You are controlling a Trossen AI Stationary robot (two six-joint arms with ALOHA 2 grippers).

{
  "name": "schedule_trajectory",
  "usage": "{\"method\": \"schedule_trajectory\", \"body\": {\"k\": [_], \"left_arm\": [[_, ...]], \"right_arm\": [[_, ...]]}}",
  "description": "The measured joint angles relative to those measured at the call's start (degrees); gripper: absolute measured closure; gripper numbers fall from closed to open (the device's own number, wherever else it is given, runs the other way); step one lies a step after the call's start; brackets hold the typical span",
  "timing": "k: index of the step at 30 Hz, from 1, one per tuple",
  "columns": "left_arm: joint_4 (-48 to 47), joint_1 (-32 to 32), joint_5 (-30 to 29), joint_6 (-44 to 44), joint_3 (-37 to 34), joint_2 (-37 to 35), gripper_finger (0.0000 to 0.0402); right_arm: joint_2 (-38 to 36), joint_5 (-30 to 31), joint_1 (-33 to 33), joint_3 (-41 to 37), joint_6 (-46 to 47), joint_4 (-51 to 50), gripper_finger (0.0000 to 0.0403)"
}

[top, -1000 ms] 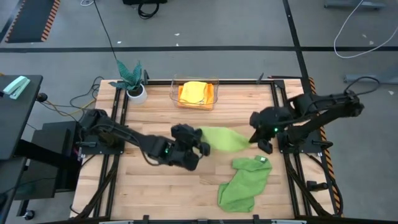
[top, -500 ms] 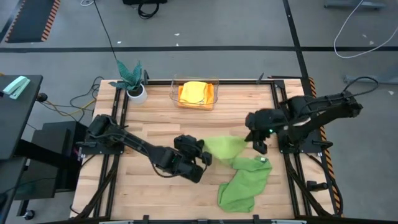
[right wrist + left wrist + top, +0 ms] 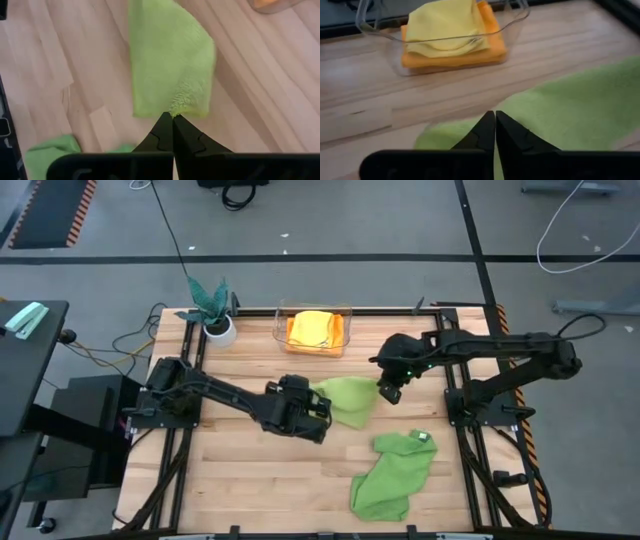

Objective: Fold microfiber towels
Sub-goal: Fold the light green towel

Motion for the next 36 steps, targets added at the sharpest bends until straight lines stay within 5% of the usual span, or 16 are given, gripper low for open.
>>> {"method": "schedule_trajectory", "body": {"k": [7,14,23,36], "left_arm": [[1.87,0.5,6.01,11.05,0.0,0.0,0.0365],[24.64,1.21,17.44,31.6,0.07,2.05,0.0364],[26.57,4.89,18.45,29.77,-0.06,5.72,0.036],[21.96,8.88,19.08,28.87,-0.07,3.56,0.0384]], "right_arm": [[0.0,-0.61,-3.06,-0.1,-0.98,2.68,0.0403],[-0.02,-5.56,-7.61,1.22,-3.43,6.5,0.0403],[-1.13,-15.15,-8.68,1.24,-6.77,10.99,0.0403],[-9.99,-15.63,-10.45,1.27,-2.57,9.4,0.0403]]}}
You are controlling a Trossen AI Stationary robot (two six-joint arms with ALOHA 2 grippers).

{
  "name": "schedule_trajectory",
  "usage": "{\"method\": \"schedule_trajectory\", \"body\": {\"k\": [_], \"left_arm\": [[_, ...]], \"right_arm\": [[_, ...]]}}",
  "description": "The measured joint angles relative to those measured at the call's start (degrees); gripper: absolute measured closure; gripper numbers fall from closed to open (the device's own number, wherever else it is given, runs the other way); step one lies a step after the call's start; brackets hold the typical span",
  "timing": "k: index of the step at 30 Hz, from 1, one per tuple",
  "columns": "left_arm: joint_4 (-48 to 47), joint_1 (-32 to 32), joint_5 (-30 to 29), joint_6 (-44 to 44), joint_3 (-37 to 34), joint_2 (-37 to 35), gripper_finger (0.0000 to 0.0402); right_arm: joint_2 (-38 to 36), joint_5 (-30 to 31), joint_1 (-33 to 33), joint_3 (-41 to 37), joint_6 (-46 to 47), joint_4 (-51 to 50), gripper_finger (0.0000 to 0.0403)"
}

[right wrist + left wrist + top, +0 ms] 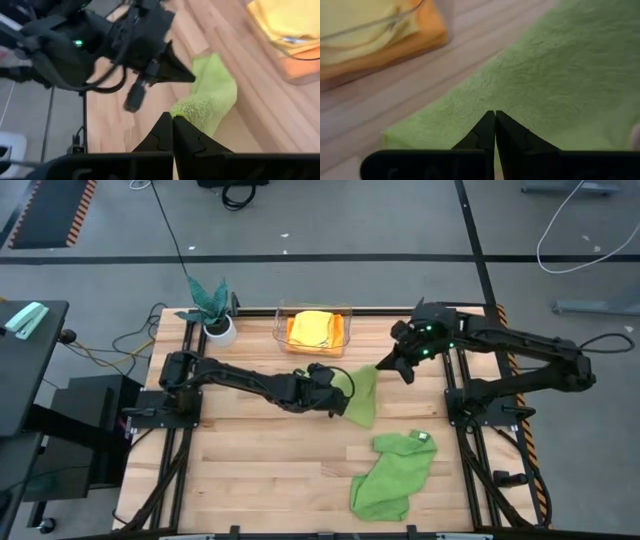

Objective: Fold microfiber towels
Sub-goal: Fold the light green towel

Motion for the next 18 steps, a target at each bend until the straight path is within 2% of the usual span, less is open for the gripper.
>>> {"method": "schedule_trajectory", "body": {"k": [4,10,13,18], "left_arm": [[2.88,-1.14,0.77,2.38,0.09,-1.31,0.0388],[20.37,-3.03,0.98,8.53,0.1,-0.45,0.0384],[27.7,-2.66,-1.87,11.46,0.11,-0.42,0.038],[28.56,-0.96,-2.95,11.8,0.07,-0.37,0.0389]], "right_arm": [[-0.66,-0.32,-3.09,0.28,0.95,-0.55,0.0403],[0.86,-3.51,-4.9,3.62,-2.16,-0.47,0.0403],[2.92,-5.54,-5.64,5.48,-2.24,-0.53,0.0403],[6.92,-8.82,-5.48,8.15,-4.48,-0.44,0.0403]]}}
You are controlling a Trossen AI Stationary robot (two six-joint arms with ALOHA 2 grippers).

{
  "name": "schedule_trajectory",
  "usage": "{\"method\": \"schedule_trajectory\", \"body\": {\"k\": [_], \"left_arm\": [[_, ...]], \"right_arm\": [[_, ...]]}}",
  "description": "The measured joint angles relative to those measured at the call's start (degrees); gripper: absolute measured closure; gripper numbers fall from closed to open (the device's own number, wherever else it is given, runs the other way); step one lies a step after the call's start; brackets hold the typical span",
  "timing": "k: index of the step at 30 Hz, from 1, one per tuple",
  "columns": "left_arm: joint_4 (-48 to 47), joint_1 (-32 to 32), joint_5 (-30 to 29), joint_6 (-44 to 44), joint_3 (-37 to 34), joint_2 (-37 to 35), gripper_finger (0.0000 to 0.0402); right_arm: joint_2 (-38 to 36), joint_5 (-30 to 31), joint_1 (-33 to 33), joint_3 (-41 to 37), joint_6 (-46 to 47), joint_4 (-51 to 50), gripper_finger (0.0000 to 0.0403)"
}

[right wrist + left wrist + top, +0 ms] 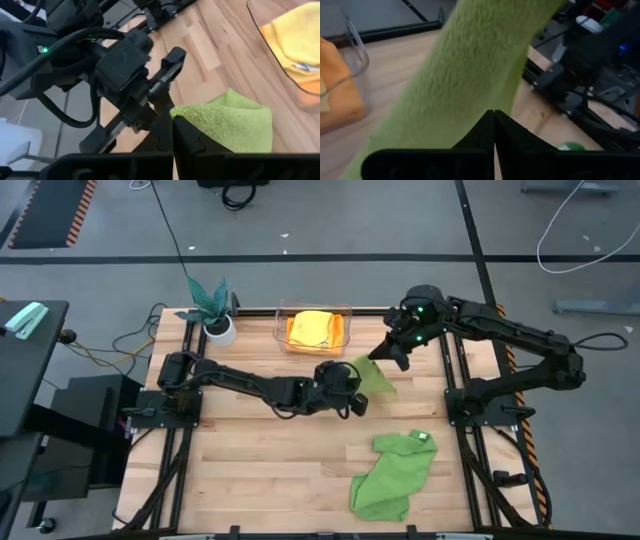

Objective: Fold microfiber towels
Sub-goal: Fold the light green towel

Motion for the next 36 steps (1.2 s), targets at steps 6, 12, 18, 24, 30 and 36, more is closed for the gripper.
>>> {"method": "schedule_trajectory", "body": {"k": [6,12,18,24,30,36], "left_arm": [[0.72,1.39,-1.11,3.35,0.44,-0.02,0.039],[-0.52,4.33,-1.91,4.98,1.07,-0.07,0.0388],[-1.64,8.93,-3.12,5.11,1.07,-0.07,0.0396],[-2.02,9.69,-0.64,4.87,1.07,-0.07,0.0379],[-5.36,6.13,-0.32,5.09,1.07,-0.64,0.0393],[-11.2,2.25,-1.0,3.08,1.03,-1.6,0.0378]], "right_arm": [[3.01,-3.45,-0.05,2.69,-1.73,0.17,0.0403],[3.43,-3.97,-0.05,3.0,-1.88,0.43,0.0403],[2.79,-4.84,1.66,3.0,-0.8,-0.4,0.0403],[1.91,-1.41,2.99,3.0,-0.57,-3.04,0.0403],[1.12,2.39,0.38,3.0,-0.98,-5.58,0.0403],[0.78,1.33,-1.37,3.0,-1.24,-5.14,0.0403]]}}
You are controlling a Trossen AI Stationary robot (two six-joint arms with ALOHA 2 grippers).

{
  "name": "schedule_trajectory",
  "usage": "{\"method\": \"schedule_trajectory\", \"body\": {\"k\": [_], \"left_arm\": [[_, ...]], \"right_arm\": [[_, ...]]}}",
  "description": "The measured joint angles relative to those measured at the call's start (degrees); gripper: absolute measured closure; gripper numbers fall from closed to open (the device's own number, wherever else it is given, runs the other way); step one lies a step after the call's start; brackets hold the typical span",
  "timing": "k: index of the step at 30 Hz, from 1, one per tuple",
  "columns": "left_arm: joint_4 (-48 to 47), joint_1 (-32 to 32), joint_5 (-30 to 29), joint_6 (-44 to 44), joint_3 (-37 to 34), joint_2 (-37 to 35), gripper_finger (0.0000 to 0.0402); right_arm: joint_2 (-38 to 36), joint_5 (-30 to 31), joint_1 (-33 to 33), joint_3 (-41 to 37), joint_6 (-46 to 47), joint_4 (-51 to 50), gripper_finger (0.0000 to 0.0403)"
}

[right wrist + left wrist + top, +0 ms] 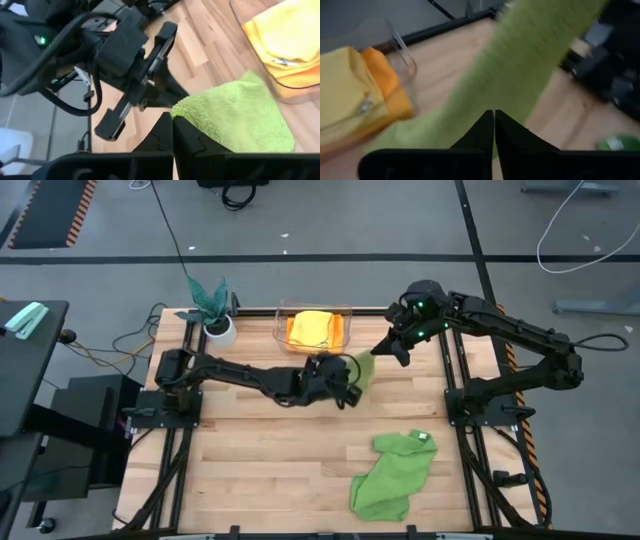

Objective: Fold microfiber towels
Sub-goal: Fold the light green towel

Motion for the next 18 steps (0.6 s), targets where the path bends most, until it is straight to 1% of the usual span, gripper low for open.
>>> {"method": "schedule_trajectory", "body": {"k": [4,7,12,18], "left_arm": [[-2.95,-3.15,0.35,0.84,0.0,0.0,0.0354],[-3.85,-5.49,-0.97,4.5,0.0,0.32,0.0347],[-4.17,-7.88,-3.16,11.61,0.07,1.13,0.0353],[-5.18,-7.63,-4.29,13.82,-0.06,2.46,0.0362]], "right_arm": [[0.02,-1.71,0.23,0.79,0.02,-0.07,0.0403],[0.02,-1.93,0.61,3.55,0.02,0.29,0.0403],[0.02,-2.42,0.57,10.33,1.7,0.3,0.0403],[0.04,-7.07,0.71,15.08,4.63,-0.17,0.0403]]}}
